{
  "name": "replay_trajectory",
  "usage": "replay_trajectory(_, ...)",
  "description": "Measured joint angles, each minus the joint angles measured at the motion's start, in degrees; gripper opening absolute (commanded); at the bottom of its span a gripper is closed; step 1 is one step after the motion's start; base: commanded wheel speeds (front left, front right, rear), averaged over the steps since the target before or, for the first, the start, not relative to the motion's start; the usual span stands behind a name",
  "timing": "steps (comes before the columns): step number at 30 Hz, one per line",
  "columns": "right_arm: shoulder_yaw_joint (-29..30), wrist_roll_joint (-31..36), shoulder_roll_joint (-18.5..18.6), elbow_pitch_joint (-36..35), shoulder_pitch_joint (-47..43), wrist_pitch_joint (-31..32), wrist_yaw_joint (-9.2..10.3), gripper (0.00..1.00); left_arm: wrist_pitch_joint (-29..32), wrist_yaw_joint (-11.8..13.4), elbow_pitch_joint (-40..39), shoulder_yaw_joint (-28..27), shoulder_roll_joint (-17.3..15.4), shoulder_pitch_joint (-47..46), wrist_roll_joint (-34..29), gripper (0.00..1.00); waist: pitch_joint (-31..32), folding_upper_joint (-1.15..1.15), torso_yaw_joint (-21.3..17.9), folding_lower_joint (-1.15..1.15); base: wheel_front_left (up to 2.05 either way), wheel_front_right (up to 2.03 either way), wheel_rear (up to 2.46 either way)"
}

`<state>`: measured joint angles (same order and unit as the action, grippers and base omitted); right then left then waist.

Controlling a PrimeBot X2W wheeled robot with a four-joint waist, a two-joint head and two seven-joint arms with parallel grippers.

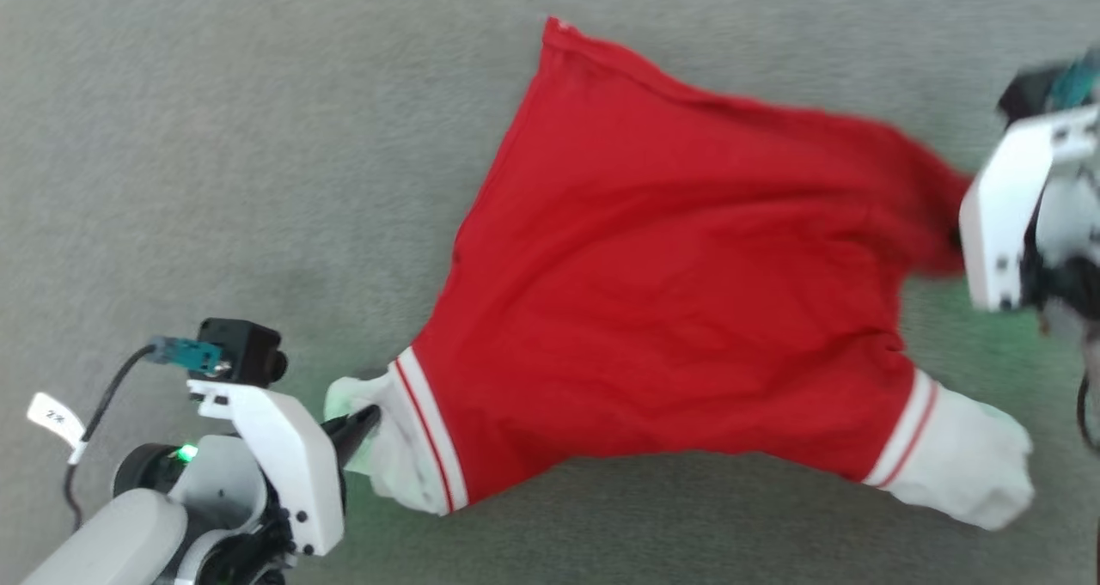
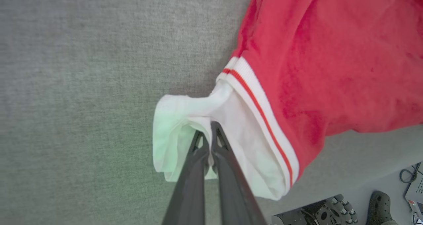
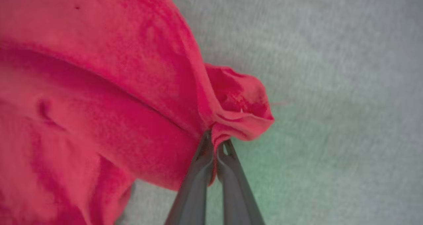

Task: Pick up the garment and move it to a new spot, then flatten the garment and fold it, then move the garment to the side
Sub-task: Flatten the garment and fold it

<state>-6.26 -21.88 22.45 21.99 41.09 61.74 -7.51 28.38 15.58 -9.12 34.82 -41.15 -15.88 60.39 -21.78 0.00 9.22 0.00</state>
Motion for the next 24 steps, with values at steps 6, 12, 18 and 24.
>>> replay_trajectory(6, 1.69, -5.19, 0.87, -14.17, -14.46, 5.26, 0.00, 0.00, -0.43, 0.57, -0.53, -1.12, -1.38, 1.80, 0.65, 0.00, 2.38, 0.00, -3.59, 0.00, 0.00, 0.00, 0.00)
replay_trajectory(12, 6.97, -6.28, -2.32, -26.53, -29.60, 8.33, 0.00, 0.00, -0.76, 0.88, -1.09, -1.70, -2.30, 2.29, 0.70, 0.00, 3.51, 0.00, -5.62, 0.00, 0.00, 0.00, 0.00)
replay_trajectory(18, 10.46, -3.15, -7.42, -28.27, -35.67, 2.91, 0.00, 0.26, -1.18, 0.46, -0.86, -1.87, -2.03, 2.04, 0.70, 0.00, 3.12, 0.00, -5.78, 0.00, 0.00, 0.00, 0.00)
replay_trajectory(24, 9.81, -1.32, -9.36, -25.05, -35.90, -3.75, -0.16, 1.00, -1.68, -0.31, 0.15, -2.00, -1.56, 1.72, 1.03, 0.00, 3.08, 0.01, -5.83, 0.00, 0.00, 0.00, 0.00)
